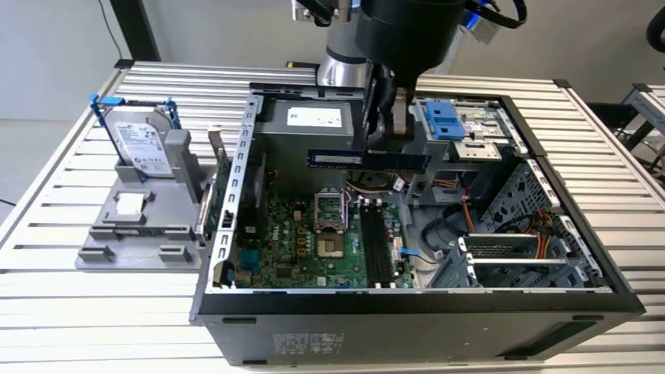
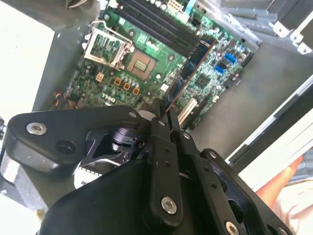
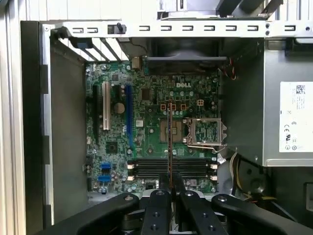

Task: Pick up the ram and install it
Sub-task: 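Pick up the ram and move it above insertion slot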

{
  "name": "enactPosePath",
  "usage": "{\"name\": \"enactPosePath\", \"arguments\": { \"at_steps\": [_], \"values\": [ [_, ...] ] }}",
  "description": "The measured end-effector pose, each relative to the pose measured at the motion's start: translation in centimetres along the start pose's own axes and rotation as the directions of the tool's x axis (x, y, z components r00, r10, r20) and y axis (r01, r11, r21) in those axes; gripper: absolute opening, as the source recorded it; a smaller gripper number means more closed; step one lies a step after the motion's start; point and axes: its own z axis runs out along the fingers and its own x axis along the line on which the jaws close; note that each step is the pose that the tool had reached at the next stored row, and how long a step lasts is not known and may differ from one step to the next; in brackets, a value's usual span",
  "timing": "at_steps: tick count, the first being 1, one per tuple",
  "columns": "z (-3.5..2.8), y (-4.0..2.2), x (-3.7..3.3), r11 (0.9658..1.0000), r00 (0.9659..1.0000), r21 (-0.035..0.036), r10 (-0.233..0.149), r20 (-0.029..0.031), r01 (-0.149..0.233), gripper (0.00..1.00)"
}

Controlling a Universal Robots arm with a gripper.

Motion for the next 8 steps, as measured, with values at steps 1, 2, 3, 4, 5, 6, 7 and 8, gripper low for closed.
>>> {"name": "enactPosePath", "arguments": {
  "at_steps": [1,2,3,4,5,6,7,8],
  "values": [
    [-0.01,-0.31,-0.03,1.0,1.0,0.0,0.001,0.0,-0.001,0.0],
    [-0.01,-0.6,-0.05,1.0,1.0,0.0,0.001,0.0001,-0.001,0.0],
    [-0.02,-0.88,-0.08,1.0,1.0,0.0,0.002,0.0002,-0.002,0.0],
    [-0.03,-1.13,-0.1,1.0,1.0,-0.0001,0.003,0.0001,-0.003,0.0],
    [-0.04,-1.39,-0.13,1.0,1.0,-0.0001,0.004,0.0001,-0.004,0.0],
    [-0.05,-1.66,-0.16,1.0,1.0,-0.0001,0.005,0.0001,-0.005,0.0],
    [-0.06,-1.91,-0.19,1.0,1.0,-0.0001,0.006,0.0001,-0.006,0.0],
    [-0.07,-2.16,-0.22,1.0,1.0,-0.0001,0.008,0.0003,-0.008,0.0]
  ]
}}
